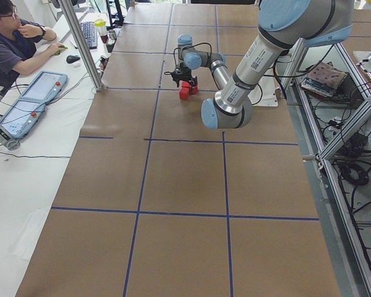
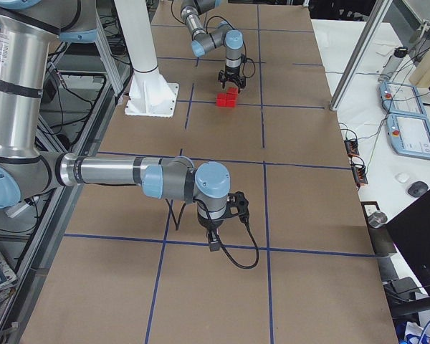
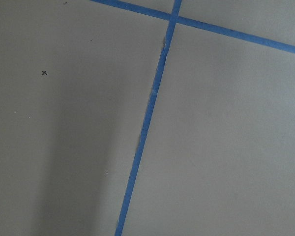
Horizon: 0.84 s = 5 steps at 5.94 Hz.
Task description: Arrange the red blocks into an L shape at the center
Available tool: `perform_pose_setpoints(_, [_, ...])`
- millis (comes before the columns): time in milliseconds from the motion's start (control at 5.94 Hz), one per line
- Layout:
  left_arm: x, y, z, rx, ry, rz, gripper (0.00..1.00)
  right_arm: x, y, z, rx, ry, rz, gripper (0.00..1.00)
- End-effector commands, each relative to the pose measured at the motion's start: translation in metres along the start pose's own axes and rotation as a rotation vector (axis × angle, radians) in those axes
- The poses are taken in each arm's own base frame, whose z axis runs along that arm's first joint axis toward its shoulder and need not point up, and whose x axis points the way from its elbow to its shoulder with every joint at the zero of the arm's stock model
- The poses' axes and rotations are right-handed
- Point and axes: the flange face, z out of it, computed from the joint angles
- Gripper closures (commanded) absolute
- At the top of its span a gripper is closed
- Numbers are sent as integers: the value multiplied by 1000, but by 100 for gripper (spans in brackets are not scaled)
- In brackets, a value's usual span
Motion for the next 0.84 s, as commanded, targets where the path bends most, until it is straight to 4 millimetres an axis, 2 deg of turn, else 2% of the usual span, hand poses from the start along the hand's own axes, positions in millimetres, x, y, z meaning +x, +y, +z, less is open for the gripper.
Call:
perform_pose_setpoints(0, [-29,-33,-49,-16,5,160,0,0,0,0,0,-1,0,0])
perform_pose_setpoints(337, [-43,-141,-76,-43,2,426,0,0,0,1,-1,-1,3,0])
perform_pose_setpoints(673, [-53,-250,-80,-16,-28,752,0,0,0,0,0,-1,5,0])
